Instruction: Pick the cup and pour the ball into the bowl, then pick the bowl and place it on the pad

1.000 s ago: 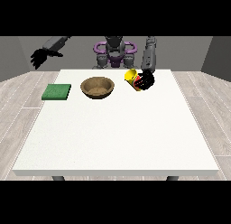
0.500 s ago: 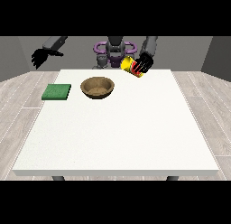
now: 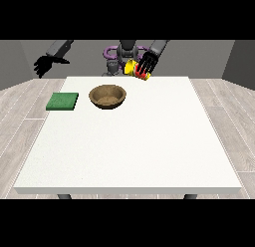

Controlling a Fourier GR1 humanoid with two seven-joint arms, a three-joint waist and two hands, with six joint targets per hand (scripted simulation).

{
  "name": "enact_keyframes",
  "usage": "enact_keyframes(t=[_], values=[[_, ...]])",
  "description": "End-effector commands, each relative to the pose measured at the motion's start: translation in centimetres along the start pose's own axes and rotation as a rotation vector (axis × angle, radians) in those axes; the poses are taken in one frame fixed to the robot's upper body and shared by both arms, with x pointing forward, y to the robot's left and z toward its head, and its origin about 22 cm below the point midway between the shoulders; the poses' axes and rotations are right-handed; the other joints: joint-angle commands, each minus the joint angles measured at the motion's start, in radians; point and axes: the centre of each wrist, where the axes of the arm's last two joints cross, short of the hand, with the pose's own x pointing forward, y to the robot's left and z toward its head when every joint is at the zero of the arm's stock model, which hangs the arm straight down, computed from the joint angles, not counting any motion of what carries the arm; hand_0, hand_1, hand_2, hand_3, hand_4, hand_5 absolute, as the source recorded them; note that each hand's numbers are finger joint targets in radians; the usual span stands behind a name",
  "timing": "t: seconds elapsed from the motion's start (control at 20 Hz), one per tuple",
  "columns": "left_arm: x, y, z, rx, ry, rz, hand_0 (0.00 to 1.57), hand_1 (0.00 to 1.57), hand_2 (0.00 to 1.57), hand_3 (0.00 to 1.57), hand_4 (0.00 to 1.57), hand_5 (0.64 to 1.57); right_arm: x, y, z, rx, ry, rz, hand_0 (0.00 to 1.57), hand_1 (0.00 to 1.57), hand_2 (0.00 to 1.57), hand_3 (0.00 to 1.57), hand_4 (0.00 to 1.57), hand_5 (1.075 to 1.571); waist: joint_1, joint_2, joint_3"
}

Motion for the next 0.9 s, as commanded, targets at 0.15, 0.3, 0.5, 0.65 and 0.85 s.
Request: enact_keyframes(t=[0.15,0.3,0.5,0.65,0.85], values=[[4.7,-0.1,-1.1,-0.004,-0.036,-0.17,0.68,0.68,1.57,1.53,0.89,1.571,2.6,1.2,-4.0,0.05,-0.01,-0.022,0.0,0.0,0.0,0.0,0.0,1.551,-0.068,0.012,-0.0013],[6.3,-0.1,-0.9,0.036,-0.062,-0.245,0.53,0.53,1.57,1.57,0.93,1.569,2.3,2.0,-4.2,0.08,-0.039,0.022,0.0,0.0,0.0,0.03,0.0,1.533,-0.072,0.048,-0.0007],[7.8,-0.4,-0.2,0.009,-0.178,-0.353,0.55,0.55,1.57,1.57,0.88,1.571,3.1,2.1,-5.4,0.041,-0.02,0.033,0.0,0.0,0.0,0.22,0.0,1.533,-0.021,0.058,-0.0008],[8.2,0.1,-1.3,0.025,-0.214,-0.435,0.37,0.37,1.57,1.57,0.9,1.57,3.5,4.9,-7.1,0.056,-0.026,0.031,0.0,0.0,0.0,0.27,0.0,1.527,-0.035,0.076,-0.0013],[8.6,-0.7,-0.1,-0.008,-0.243,-0.508,0.29,0.29,1.57,1.57,0.9,1.562,2.7,6.1,-7.1,0.083,-0.059,-0.004,0.0,0.0,0.0,0.26,0.0,1.527,-0.068,0.086,-0.0011]])
